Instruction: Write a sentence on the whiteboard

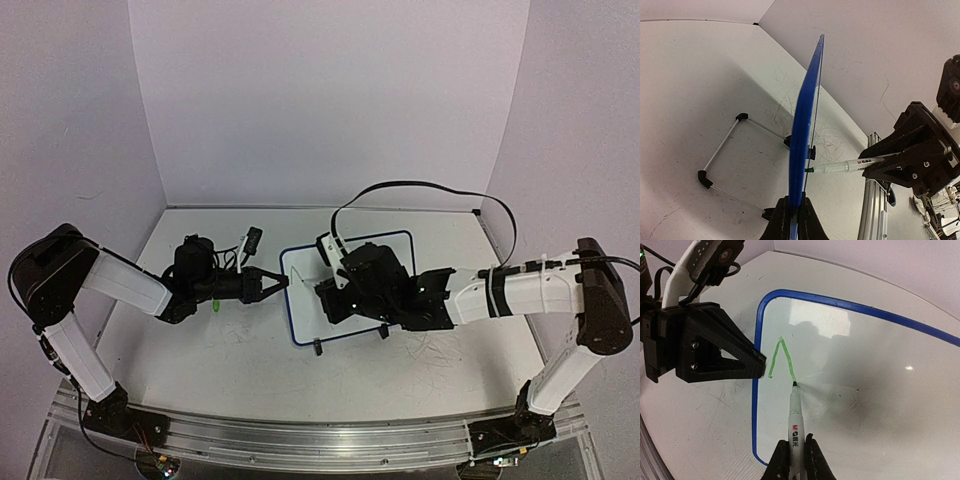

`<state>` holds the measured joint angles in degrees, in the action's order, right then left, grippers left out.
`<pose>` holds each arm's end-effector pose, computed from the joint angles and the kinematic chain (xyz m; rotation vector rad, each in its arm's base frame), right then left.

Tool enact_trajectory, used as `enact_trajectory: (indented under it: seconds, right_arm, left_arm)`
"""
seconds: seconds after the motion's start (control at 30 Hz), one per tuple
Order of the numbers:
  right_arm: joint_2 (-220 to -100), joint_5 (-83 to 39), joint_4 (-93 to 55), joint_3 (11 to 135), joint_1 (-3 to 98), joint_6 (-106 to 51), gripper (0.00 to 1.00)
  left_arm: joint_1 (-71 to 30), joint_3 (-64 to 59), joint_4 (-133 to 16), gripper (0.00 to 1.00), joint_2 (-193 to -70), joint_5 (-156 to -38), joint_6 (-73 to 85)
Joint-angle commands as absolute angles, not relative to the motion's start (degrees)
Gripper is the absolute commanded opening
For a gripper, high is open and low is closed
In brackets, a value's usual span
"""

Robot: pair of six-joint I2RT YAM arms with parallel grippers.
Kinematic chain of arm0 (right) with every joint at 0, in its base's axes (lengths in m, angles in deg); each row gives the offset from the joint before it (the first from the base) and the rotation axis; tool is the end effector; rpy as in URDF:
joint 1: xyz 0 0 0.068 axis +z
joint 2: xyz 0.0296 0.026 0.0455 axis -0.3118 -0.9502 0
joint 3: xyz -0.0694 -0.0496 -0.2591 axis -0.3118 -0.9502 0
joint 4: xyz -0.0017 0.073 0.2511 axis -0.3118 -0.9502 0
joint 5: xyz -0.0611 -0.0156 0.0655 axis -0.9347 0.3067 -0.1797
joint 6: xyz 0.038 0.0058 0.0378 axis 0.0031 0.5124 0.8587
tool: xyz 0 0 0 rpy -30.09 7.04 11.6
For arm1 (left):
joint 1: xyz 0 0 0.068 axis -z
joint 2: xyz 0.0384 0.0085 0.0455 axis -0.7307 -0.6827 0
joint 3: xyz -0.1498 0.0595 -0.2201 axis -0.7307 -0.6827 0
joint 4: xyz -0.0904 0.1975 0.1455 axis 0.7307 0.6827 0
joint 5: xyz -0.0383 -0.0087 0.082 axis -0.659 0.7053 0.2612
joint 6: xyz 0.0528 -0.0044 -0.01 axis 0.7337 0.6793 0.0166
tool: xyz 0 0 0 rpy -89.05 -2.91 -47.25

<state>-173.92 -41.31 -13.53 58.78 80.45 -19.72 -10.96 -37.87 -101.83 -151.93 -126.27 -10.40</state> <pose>0.1814 0.3296 0.2403 -0.7284 1.9804 0.6072 0.2486 -0.2073 0.1746 0.6350 1.8710 -1.3521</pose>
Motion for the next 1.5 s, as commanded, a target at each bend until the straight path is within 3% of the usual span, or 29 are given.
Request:
enact_trajectory:
  seconds: [0.0,1.47]
  right_arm:
    - [-172.0,-42.8,-15.1,58.0,79.9,-19.1,0.00]
    - [-175.3,-47.2,-13.5,64.4,78.9,-22.2,0.00]
  left_arm:
    - [-10.3,-36.5,-103.7,0.00,-151.9,-128.6,-10.6]
    - [-10.0,-36.9,-103.7,0.00,-151.6,-128.9,-10.8]
